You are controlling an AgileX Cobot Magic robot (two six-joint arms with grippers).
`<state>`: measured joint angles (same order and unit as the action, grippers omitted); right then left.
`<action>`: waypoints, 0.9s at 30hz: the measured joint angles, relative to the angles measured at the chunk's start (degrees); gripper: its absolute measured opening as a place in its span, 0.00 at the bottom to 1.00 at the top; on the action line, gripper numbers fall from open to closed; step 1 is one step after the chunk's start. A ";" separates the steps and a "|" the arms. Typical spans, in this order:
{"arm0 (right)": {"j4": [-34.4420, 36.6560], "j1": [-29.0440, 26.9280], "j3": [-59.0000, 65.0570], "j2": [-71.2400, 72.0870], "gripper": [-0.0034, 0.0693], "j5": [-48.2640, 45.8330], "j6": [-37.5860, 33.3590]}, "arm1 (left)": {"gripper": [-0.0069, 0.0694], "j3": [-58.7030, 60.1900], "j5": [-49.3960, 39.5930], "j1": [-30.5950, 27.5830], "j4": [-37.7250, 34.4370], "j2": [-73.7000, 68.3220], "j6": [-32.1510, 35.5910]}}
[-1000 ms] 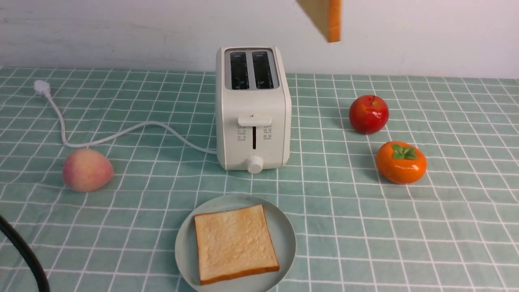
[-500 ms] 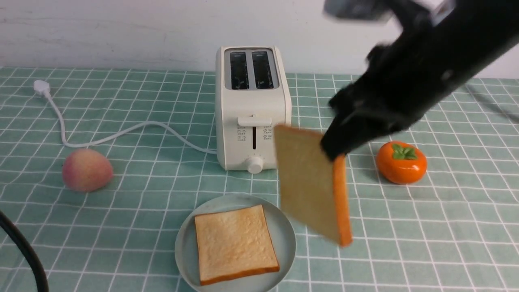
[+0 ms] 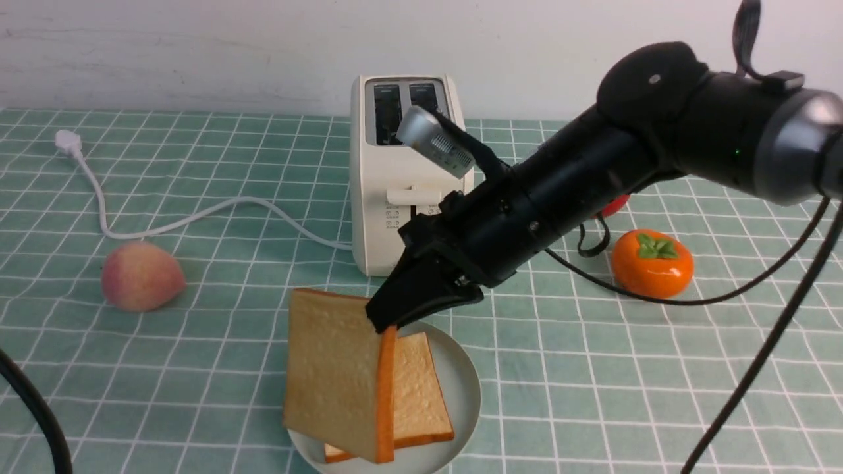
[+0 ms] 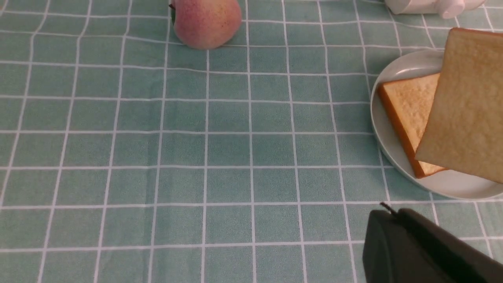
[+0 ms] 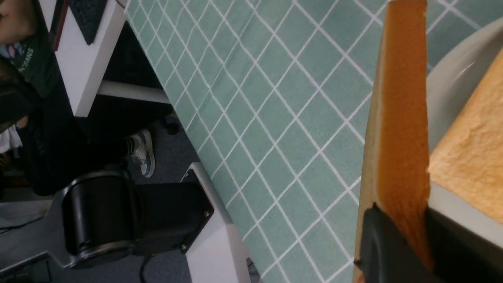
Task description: Take toasted bread from bread machine on blue coffee table place on plate.
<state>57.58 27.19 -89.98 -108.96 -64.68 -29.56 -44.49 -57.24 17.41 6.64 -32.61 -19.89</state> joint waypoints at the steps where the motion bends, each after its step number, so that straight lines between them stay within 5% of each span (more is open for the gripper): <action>1: -0.39 0.00 0.00 -1.25 0.18 2.05 0.00 | 0.07 0.00 0.00 0.00 0.00 0.00 0.00; 10: -8.96 -1.02 0.07 -3.57 0.54 5.50 2.79 | 0.07 0.00 0.00 0.00 0.05 0.00 0.00; 14: -25.53 -1.09 -1.83 -2.58 0.72 3.99 11.34 | 0.07 0.00 0.00 0.00 0.05 0.00 0.00; 16: -31.73 -1.10 -3.69 -1.49 0.74 2.08 14.54 | 0.07 0.00 0.11 0.00 0.05 0.00 0.00; 21: -50.10 -1.10 -9.60 3.40 0.64 -4.64 25.38 | 0.07 0.00 0.93 0.00 0.05 0.00 0.00; 27: -61.99 -1.10 -10.80 20.58 0.13 -6.12 36.52 | 0.07 0.00 1.72 0.00 0.05 0.00 0.00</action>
<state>-4.41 26.09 -100.79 -88.39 -70.80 6.96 -44.49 -55.52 17.41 6.69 -32.61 -19.89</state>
